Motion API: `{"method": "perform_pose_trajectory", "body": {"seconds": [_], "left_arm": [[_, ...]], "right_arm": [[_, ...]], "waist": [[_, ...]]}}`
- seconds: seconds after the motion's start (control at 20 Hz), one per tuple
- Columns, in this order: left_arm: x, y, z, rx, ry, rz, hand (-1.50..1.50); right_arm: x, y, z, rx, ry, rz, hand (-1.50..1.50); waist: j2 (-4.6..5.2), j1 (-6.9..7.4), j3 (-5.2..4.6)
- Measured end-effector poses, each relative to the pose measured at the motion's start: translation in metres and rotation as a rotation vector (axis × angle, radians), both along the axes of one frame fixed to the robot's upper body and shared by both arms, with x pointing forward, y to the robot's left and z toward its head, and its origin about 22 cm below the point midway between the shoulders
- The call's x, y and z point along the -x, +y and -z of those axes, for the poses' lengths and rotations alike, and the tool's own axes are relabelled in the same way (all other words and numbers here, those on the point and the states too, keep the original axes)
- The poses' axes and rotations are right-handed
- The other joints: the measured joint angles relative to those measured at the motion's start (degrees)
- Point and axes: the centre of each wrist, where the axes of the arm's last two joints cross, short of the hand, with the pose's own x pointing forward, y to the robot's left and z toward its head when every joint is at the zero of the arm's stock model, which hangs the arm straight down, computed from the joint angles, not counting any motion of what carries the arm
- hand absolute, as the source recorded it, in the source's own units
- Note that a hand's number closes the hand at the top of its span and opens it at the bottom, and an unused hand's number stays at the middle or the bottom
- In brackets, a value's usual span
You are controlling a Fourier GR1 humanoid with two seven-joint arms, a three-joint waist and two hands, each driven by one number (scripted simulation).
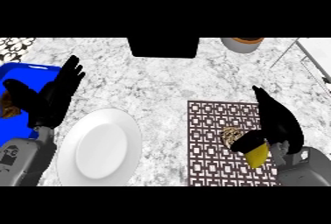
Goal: Pick the cupcake from the placemat and place it in the tiered shelf
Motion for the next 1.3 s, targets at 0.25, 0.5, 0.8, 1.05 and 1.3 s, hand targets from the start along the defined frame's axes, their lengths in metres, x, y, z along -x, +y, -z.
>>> {"method": "perform_pose_trajectory", "body": {"seconds": [0.25,0.5,0.8,1.05,1.3], "left_arm": [[0.003,0.005,0.002,-0.004,0.005,-0.013,0.0],[0.005,0.011,0.001,-0.007,0.006,-0.023,0.0],[0.01,0.015,0.01,-0.007,0.006,-0.032,0.0],[0.013,0.01,0.009,-0.007,0.004,-0.034,0.0],[0.012,0.012,0.007,-0.003,0.004,-0.031,0.0]], "right_arm": [[-0.008,0.019,0.009,0.043,0.058,-0.013,-1.5],[-0.008,0.029,0.023,0.076,0.11,-0.027,-1.5],[-0.005,0.041,0.033,0.085,0.142,-0.026,-1.5],[0.004,0.048,0.049,0.094,0.157,-0.016,-1.5],[-0.002,0.044,0.055,0.092,0.15,0.005,-1.5]], "waist": [[-0.2,-0.68,0.04],[-0.3,-1.24,0.07],[-0.35,-1.58,0.08],[-0.38,-1.76,0.12],[-0.31,-1.75,0.15]]}}
